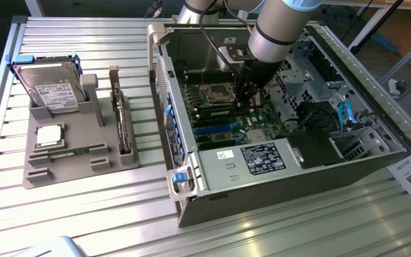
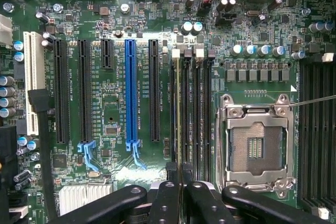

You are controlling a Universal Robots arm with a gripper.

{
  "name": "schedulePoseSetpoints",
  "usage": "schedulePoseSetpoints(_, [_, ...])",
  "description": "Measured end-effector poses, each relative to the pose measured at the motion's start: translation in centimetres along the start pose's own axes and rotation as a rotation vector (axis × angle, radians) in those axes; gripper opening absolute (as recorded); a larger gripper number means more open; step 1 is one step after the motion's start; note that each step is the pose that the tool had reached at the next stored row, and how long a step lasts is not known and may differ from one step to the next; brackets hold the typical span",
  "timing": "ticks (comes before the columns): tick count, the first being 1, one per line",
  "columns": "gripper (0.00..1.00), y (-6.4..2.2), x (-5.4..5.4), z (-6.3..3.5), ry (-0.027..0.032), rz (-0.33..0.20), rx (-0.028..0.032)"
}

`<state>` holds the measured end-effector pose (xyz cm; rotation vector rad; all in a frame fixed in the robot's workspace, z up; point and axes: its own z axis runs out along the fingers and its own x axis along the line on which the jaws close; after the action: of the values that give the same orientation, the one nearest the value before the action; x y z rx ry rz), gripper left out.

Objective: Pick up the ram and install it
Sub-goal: 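Insert the ram into the slot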

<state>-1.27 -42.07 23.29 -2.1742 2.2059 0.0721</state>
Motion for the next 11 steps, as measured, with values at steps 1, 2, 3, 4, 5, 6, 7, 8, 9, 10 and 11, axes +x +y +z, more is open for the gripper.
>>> schedulePoseSetpoints(1, [0.12,0.01,0.00,0.03,0.0001,0.000,0.0003])
schedulePoseSetpoints(2, [0.12,0.01,0.01,0.03,0.0001,0.000,0.0003])
schedulePoseSetpoints(3, [0.12,0.01,0.01,0.03,0.0002,0.000,0.0003])
schedulePoseSetpoints(4, [0.12,0.01,0.01,0.03,0.0001,0.000,0.0004])
schedulePoseSetpoints(5, [0.12,0.01,0.01,0.04,0.0000,0.000,0.0004])
schedulePoseSetpoints(6, [0.12,0.01,0.00,0.04,-0.0001,0.000,0.0004])
schedulePoseSetpoints(7, [0.12,0.01,0.00,0.04,0.0000,0.000,0.0004])
schedulePoseSetpoints(8, [0.12,0.01,0.01,0.04,0.0000,0.000,0.0004])
schedulePoseSetpoints(9, [0.12,0.01,0.00,0.04,0.0000,0.000,0.0004])
schedulePoseSetpoints(10, [0.12,0.01,0.00,0.04,0.0000,0.000,0.0004])
schedulePoseSetpoints(11, [0.12,0.01,0.00,0.04,-0.0001,0.000,0.0005])
